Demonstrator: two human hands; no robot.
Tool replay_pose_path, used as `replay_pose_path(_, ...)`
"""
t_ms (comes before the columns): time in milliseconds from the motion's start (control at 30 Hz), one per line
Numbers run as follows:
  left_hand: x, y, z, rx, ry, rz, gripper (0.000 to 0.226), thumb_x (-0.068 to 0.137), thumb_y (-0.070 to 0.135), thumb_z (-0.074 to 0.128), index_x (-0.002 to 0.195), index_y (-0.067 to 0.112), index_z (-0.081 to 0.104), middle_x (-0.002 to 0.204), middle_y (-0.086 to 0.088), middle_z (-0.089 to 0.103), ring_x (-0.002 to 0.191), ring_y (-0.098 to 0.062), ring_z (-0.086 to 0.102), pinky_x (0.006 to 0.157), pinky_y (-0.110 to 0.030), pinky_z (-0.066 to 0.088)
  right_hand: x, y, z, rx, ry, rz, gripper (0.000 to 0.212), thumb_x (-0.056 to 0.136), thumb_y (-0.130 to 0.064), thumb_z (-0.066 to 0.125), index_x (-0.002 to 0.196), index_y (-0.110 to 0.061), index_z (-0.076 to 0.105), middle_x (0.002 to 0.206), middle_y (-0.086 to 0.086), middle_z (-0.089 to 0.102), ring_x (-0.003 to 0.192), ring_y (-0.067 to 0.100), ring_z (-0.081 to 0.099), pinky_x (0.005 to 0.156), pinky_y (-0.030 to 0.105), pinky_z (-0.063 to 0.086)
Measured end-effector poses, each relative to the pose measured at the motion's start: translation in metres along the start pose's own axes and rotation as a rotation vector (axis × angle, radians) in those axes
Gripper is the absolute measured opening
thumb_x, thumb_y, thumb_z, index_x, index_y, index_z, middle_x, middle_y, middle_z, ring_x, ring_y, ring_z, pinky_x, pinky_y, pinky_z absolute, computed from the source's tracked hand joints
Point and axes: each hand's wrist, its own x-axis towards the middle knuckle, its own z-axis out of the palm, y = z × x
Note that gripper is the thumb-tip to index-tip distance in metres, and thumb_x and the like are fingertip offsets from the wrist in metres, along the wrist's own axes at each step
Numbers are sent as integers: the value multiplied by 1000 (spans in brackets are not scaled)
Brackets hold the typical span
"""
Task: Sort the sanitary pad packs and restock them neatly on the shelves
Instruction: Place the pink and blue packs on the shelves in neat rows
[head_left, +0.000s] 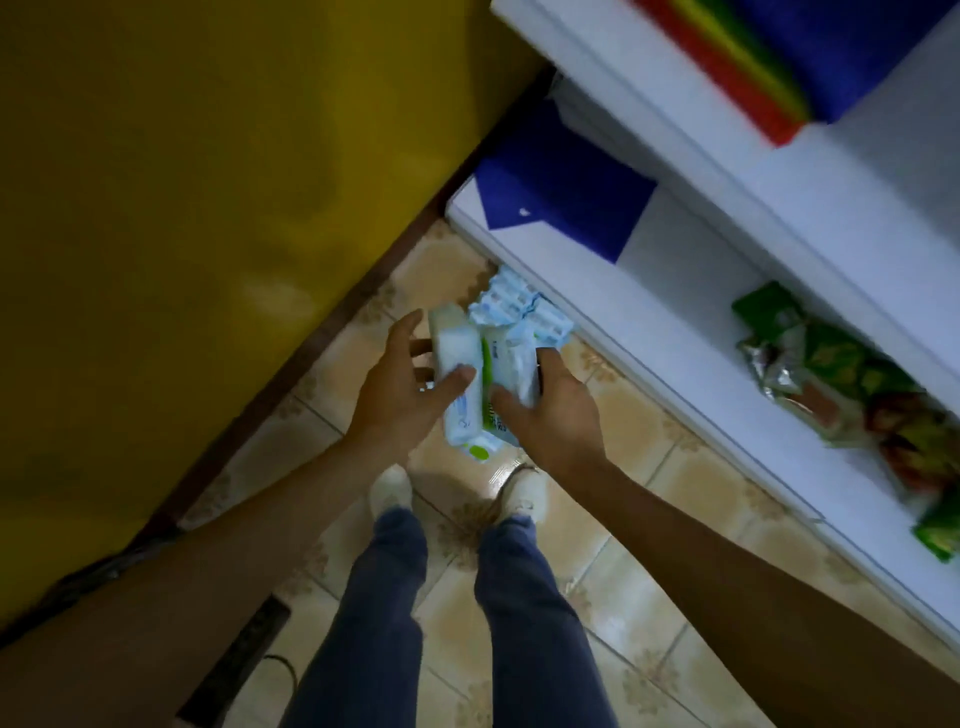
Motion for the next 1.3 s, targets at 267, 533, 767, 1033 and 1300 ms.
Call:
replay_pose_path(267,-79,172,-16,-134,-160,450,39,95,43,48,130,27,55,125,3,61,111,-10,60,92,-36,52,-115,-93,-140,423,527,-74,27,83,-25,73,98,-36,53,88,-18,63,78,0,60,62,15,45)
replay_pose_path(533,-166,316,47,-198,-452,728,57,73,66,64,122,44,46,121,14,60,110,-4,59,79,-21,53,-205,-101,-272,589,927,-257,23,84,-24,68,102,-34,56,92,-20,62,80,6,60,63,19,50)
replay_pose_path(767,-265,386,154,-175,-630,754,62,59,52,80,103,17,52,95,7,67,76,3,66,60,-16,51,-304,-29,-364,661,1153,-310,21,84,-30,65,104,-30,59,95,-9,68,85,12,66,64,31,57)
replay_pose_path(1033,-370,432,290,-277,-793,787,65,62,40,81,116,16,53,99,2,70,81,-10,70,59,-23,54,-398,62,-453,795,1255,-393,32,79,-33,63,108,-21,58,97,-8,69,89,8,67,67,25,56)
replay_pose_path(1300,-389,439,360,-291,-822,757,57,70,50,64,114,16,55,103,1,72,86,-11,71,59,-27,56,-398,105,-501,694,1024,-370,64,64,-33,86,115,-35,46,105,-18,66,95,-6,63,68,11,51)
